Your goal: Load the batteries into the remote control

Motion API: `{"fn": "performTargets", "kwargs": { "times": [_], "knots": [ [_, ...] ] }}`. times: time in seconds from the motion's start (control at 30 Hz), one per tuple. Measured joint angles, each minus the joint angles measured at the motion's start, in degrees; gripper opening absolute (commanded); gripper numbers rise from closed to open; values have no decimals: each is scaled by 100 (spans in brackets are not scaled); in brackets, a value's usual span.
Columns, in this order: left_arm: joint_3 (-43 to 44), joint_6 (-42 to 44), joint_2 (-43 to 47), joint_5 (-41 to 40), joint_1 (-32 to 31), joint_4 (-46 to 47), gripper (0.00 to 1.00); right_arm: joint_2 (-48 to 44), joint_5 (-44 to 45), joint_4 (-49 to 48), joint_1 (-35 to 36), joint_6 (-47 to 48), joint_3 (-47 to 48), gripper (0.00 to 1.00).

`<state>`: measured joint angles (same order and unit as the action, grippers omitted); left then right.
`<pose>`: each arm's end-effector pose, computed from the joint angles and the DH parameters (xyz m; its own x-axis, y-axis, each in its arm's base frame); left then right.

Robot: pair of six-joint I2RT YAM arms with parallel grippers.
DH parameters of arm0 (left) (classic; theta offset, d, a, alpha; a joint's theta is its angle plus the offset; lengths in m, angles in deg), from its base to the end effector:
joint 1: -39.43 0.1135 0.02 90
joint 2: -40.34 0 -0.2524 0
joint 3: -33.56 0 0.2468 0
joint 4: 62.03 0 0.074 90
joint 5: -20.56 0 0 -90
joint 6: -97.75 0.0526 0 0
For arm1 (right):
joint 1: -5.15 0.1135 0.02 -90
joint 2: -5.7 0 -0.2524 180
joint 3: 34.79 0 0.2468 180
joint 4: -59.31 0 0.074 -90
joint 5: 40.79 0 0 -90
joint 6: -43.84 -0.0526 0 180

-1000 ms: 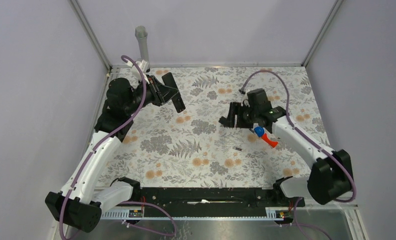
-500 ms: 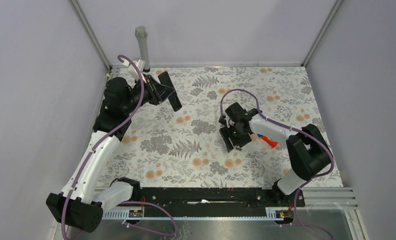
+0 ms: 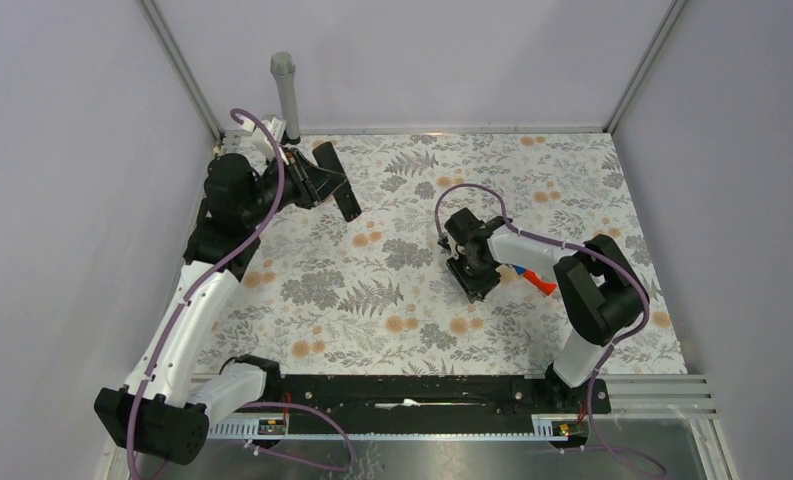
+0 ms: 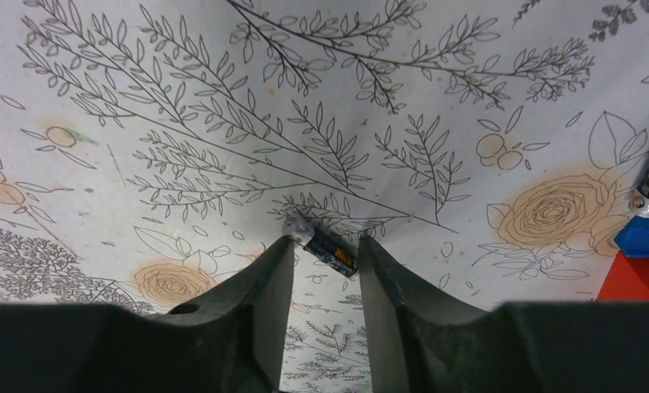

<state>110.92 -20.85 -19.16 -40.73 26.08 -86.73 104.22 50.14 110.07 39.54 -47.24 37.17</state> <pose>0.2336 -0.0814 0.3924 -0.4208 -0.3316 -0.8443 0.5298 0.6657 -0.5255 0.2529 0.1721 0.1293 -0.8155 -0.5354 -0.2198 -0.5465 0.8374 -0.0117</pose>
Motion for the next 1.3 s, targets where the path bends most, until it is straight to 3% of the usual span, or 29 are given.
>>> {"fn": "performTargets", "kwargs": {
  "times": [0.13, 0.23, 0.4, 0.8, 1.03, 1.3],
  "knots": [
    [0, -15, 0, 83, 50, 2, 0, 68, -2, 7, 2, 81, 74, 22],
    [0, -17, 0, 157, 85, 2, 0, 129, 2, 31, 2, 66, 149, 17],
    [0, -42, -4, 509, 155, 76, 0, 173, -9, 13, 2, -125, 210, 16],
    [66, -739, -505, 2629, 240, 1067, 0, 87, -227, -481, 2, -872, 210, 16],
    [68, -935, -514, 2918, 240, 1338, 0, -363, -463, -761, 2, -1150, 216, 17],
    [66, -1121, -514, 2675, 240, 1360, 0, -1344, -817, -1078, 7, -1388, 382, 18]
  ]
}}
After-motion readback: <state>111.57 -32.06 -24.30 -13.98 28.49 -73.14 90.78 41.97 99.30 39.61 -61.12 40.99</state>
